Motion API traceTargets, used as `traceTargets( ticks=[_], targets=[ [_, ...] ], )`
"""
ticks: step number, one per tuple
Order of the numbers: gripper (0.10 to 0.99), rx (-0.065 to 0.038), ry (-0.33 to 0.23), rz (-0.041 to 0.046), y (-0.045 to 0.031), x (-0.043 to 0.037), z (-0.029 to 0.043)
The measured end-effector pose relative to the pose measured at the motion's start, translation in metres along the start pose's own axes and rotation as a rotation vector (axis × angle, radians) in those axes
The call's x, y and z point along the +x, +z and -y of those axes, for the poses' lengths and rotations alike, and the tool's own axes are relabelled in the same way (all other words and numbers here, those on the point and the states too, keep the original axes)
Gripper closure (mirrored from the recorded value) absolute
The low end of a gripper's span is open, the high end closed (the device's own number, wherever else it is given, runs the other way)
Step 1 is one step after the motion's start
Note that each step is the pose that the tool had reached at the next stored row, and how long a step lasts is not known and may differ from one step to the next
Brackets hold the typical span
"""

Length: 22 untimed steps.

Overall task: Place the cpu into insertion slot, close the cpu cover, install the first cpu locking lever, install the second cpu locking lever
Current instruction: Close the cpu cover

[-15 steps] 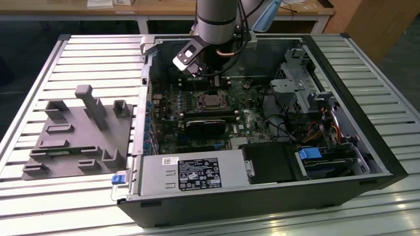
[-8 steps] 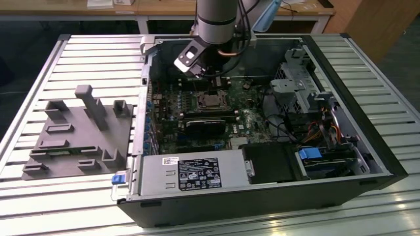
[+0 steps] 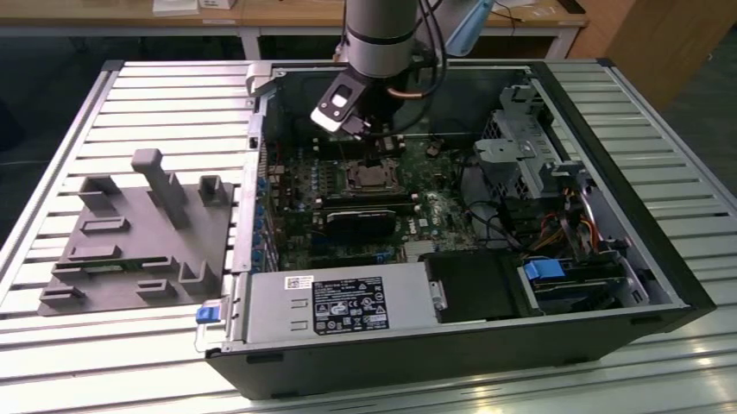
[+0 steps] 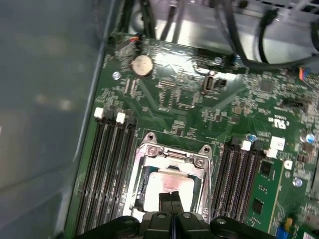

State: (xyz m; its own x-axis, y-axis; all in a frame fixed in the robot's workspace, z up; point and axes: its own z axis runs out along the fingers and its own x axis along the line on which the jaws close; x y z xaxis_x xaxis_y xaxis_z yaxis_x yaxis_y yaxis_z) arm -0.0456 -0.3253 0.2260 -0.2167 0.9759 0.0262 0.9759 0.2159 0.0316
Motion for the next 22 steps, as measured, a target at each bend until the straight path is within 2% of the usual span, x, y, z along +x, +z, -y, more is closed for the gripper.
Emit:
traceTargets(
  ticks=[22],
  targets=[
    [0.98, 0.013, -0.383, 0.0021, 0.0005, 0.0, 0.0]
  ],
)
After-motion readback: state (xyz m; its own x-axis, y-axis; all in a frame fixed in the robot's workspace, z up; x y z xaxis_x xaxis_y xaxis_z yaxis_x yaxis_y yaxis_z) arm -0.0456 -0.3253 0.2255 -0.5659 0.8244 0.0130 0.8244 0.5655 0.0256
